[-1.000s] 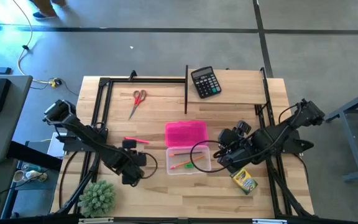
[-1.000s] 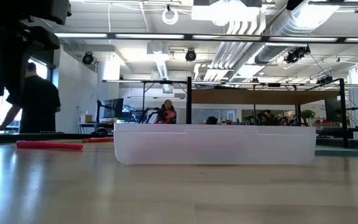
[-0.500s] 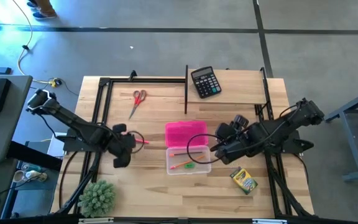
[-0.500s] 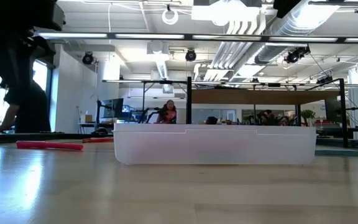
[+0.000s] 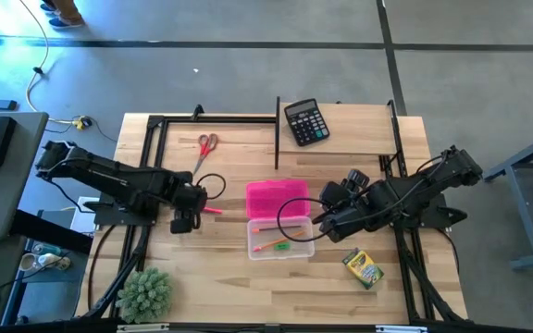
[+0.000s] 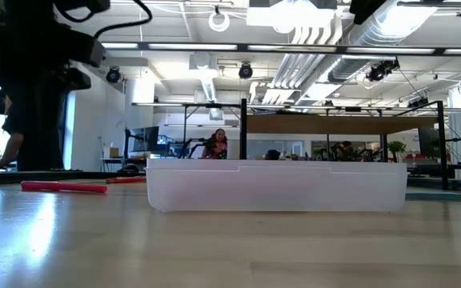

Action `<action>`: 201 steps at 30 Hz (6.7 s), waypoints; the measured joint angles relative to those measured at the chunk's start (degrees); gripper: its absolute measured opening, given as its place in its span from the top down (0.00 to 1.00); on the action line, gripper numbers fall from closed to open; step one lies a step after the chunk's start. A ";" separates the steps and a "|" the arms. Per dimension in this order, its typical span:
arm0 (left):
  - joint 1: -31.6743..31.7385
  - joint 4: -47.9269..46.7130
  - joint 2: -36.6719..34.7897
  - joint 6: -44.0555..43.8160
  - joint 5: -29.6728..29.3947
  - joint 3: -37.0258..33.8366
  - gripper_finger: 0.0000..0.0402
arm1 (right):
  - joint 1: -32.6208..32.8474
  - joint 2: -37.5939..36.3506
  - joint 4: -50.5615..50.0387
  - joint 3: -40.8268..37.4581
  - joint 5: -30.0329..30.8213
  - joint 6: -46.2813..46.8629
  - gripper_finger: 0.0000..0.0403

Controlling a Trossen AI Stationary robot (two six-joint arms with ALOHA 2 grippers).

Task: Pack school essentials
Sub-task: Put the pink pen into the transparent box, then put the blue sticky note into the transparent box

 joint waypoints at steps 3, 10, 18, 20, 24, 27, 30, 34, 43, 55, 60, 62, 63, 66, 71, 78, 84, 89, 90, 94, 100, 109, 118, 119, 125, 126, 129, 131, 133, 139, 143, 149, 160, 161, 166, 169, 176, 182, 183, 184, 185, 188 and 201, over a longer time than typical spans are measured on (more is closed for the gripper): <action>1.84 0.02 2.01 5.93 0.23 0.00 0.58 | 0.00 0.00 0.06 0.00 -0.20 0.01 0.40; 4.66 0.16 9.06 7.91 1.76 0.00 0.55 | 0.00 0.00 0.08 0.00 -0.23 -0.51 0.40; 6.73 1.14 16.81 8.35 1.56 0.00 0.59 | 0.00 0.00 0.08 0.00 -0.28 -0.89 0.40; 7.45 1.49 18.20 8.97 1.57 0.00 0.59 | 0.00 0.00 0.08 0.00 -0.28 -0.90 0.40; 8.88 1.90 20.42 9.11 1.92 0.02 0.59 | 0.00 0.00 0.06 0.00 -0.33 -0.91 0.40; 9.88 3.69 21.38 9.55 3.57 0.02 0.58 | 0.00 0.00 0.06 0.00 -0.35 -0.93 0.40; 10.47 6.56 21.99 10.49 4.98 0.02 0.58 | 0.00 0.00 0.06 0.00 -0.37 -0.93 0.40; 10.94 7.22 22.91 11.02 4.89 0.04 0.58 | 0.00 0.00 0.04 0.00 -0.44 -0.98 0.40; 11.94 6.76 27.04 11.06 4.81 0.29 0.58 | 0.00 0.00 -0.03 0.00 -1.97 -1.00 0.40; 11.94 5.84 28.76 10.42 5.07 0.44 0.60 | 0.02 0.00 -0.03 0.00 -2.38 -0.91 0.40; 11.87 6.67 28.78 9.85 5.64 0.32 0.72 | 0.00 0.00 -0.03 0.00 -2.36 -0.91 0.40; 11.77 6.84 28.78 9.51 5.94 0.28 0.77 | 0.01 0.00 -0.03 0.00 -2.37 -0.91 0.40; 11.77 6.89 28.80 9.49 6.11 0.28 0.80 | 0.00 0.00 -0.03 0.00 -2.36 -0.91 0.40; 11.77 6.96 28.80 9.51 6.42 0.26 0.87 | 0.01 0.00 -0.03 0.00 -2.36 -0.91 0.40; 11.77 7.04 28.80 9.44 6.73 0.26 0.90 | 0.00 0.00 -0.03 0.00 -2.43 -0.91 0.40; 11.70 7.44 28.19 9.47 7.58 0.02 0.90 | 0.00 0.00 -0.03 0.00 -2.78 -0.91 0.40; 11.72 7.92 25.66 9.48 8.80 -0.17 0.91 | 0.02 0.00 -0.01 0.00 -2.78 -0.91 0.40; 11.59 8.68 23.07 8.92 13.03 -0.07 0.91 | 0.00 0.00 -0.01 0.00 -2.78 -0.91 0.40; 11.49 8.94 22.80 8.87 13.74 -0.05 0.91 | 0.02 0.00 -0.01 0.00 -2.78 -0.91 0.40; 10.68 9.17 20.73 8.46 14.96 0.09 0.91 | 0.02 0.00 -0.01 0.00 -2.78 -0.91 0.40; 8.76 11.14 17.30 5.69 15.04 1.23 0.91 | 0.02 0.00 -0.02 0.00 -3.01 -1.02 0.40; 3.61 19.58 15.98 4.93 14.82 12.05 0.90 | -0.13 0.02 -0.20 0.00 -3.48 -1.92 0.40; 0.90 28.43 19.46 6.53 11.51 21.51 0.90 | -0.13 0.00 -0.34 0.00 -3.49 -2.44 0.40; 0.74 28.75 20.36 6.62 11.03 22.65 0.90 | -0.13 0.02 -0.34 0.00 -3.53 -2.46 0.40; 0.47 28.49 26.48 8.60 10.99 28.29 0.90 | -0.13 -0.02 -0.34 0.02 -3.67 -2.46 0.40; 0.47 28.57 27.54 8.49 11.07 28.99 0.90 | -0.13 -0.02 -0.31 0.02 -3.67 -2.46 0.40; 0.51 28.17 30.75 8.42 11.24 30.26 0.90 | -0.13 -0.02 -0.30 0.02 -3.67 -2.36 0.40; 0.51 27.83 32.65 8.13 11.47 30.36 0.90 | -0.13 -0.02 -0.31 0.02 -3.70 -2.37 0.40; 0.51 28.24 34.68 7.89 11.83 30.40 0.90 | -0.13 -0.02 -0.29 0.02 -3.96 -2.35 0.40; 0.40 28.25 39.82 5.88 12.70 30.36 0.90 | -0.13 -0.02 -0.29 0.02 -4.13 -2.35 0.40; 0.40 28.81 41.44 5.87 12.73 30.37 0.88 | -0.13 -0.02 -0.29 0.02 -4.13 -2.35 0.40; 0.42 30.12 41.76 5.88 15.03 30.38 0.79 | -0.13 -0.02 -0.27 0.02 -4.17 -2.35 0.40; 0.53 30.61 41.76 6.52 15.21 30.38 0.60 | -0.11 -0.02 -0.27 0.02 -4.17 -2.35 0.40; 0.53 30.61 41.73 6.59 15.28 30.38 0.60 | -0.07 -0.02 -0.27 0.02 -4.15 -2.35 0.40; 0.53 29.58 41.33 8.62 15.28 30.38 0.60 | 0.20 -0.02 -0.49 0.02 -4.15 -3.27 0.40; 0.53 28.69 40.90 8.68 15.26 30.35 0.62 | 0.88 -0.02 -1.11 0.02 -3.74 -3.38 0.40; -0.11 27.49 37.47 9.47 14.97 30.09 0.64 | 4.85 0.00 -4.25 0.02 0.18 2.06 0.40; -1.24 23.18 33.17 9.52 11.48 29.99 0.65 | 7.98 -0.28 -6.13 -2.93 0.64 8.71 0.40; -1.58 23.39 32.71 9.52 10.43 30.02 0.65 | 8.41 -0.39 -6.20 -3.86 0.52 9.69 0.40; -1.85 23.48 32.21 9.53 9.82 30.10 0.66 | 8.80 -0.46 -6.26 -4.81 0.38 10.64 0.40; -1.99 22.41 31.58 9.48 9.63 30.08 0.66 | 9.06 -0.46 -6.30 -5.77 0.26 11.64 0.40; -3.02 22.39 30.87 9.05 8.32 30.14 0.66 | 9.86 -0.46 -6.28 -8.18 0.15 14.51 0.40; -6.38 34.85 23.79 3.86 7.71 15.74 0.66 | 14.24 -0.52 -4.93 -15.71 -3.04 23.69 0.40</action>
